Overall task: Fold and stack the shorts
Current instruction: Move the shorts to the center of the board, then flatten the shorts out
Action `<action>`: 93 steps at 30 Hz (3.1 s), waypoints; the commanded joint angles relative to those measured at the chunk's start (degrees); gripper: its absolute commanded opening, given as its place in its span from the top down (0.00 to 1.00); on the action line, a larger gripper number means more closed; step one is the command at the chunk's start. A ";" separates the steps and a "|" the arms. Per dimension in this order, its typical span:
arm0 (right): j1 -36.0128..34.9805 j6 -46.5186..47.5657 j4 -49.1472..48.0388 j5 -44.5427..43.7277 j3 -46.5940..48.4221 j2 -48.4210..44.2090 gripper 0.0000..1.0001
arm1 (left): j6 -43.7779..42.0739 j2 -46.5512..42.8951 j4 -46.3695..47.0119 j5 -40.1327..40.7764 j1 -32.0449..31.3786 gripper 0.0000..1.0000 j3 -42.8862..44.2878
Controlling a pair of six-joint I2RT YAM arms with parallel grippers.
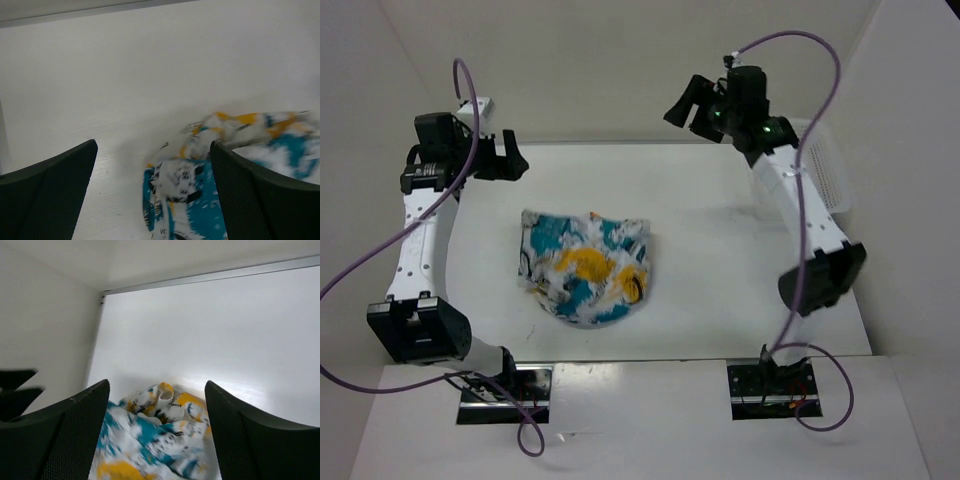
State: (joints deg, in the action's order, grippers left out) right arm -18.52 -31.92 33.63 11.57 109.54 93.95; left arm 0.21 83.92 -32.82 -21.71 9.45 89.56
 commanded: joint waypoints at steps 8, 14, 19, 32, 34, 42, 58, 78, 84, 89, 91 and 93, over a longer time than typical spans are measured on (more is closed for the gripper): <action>-10.73 1.00 0.57 -7.44 -9.22 2.67 0.41 | -0.21 -7.08 -1.72 1.06 0.39 0.04 -15.71; -16.44 -4.37 -4.80 -7.09 -30.07 -6.58 0.26 | -0.21 -16.94 -1.20 -1.22 -0.39 0.06 -36.43; -22.68 -4.38 -3.22 -8.84 -34.39 -8.70 0.00 | -0.21 -17.47 -0.68 -4.46 -0.93 0.03 -42.88; -46.15 -3.59 -3.66 -21.12 -29.83 4.74 0.12 | -0.21 -13.44 3.02 -6.22 -2.25 1.00 -29.46; -49.58 -2.88 -3.66 -23.52 -29.20 7.10 0.03 | -0.21 -12.55 3.55 -8.07 -2.25 1.00 -26.55; -50.73 -2.88 -6.64 -34.06 -23.86 18.53 0.04 | -0.21 -12.46 3.73 -9.22 -2.77 1.00 -26.54; -48.89 5.36 -0.42 -32.26 -21.64 3.19 0.99 | -0.21 -10.63 3.20 -9.22 -1.99 1.00 -16.80; -17.49 6.87 1.02 -18.88 -23.59 -11.11 1.00 | -0.21 -1.32 14.35 -12.84 -1.98 1.00 -1.51; -5.21 7.66 4.24 -13.24 -4.64 7.46 0.06 | -0.21 12.66 8.93 -12.99 -3.13 0.10 7.82; -6.26 4.69 -1.36 -11.14 -18.36 -1.72 0.14 | -0.21 4.95 9.00 -10.98 -3.13 0.06 -2.61; -6.26 1.97 -3.56 -8.69 -28.38 -5.17 0.36 | -0.21 0.05 9.00 -11.94 -3.65 0.33 -11.92; -6.26 -0.24 -5.49 -7.01 -37.93 -9.63 0.54 | -0.21 -4.61 9.00 -13.61 -5.31 0.70 -18.69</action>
State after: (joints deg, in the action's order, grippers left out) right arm -24.56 -28.32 31.83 0.60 80.23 91.50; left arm 1.61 86.54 -24.53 -32.69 6.00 76.34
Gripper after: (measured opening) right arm 0.509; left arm 0.421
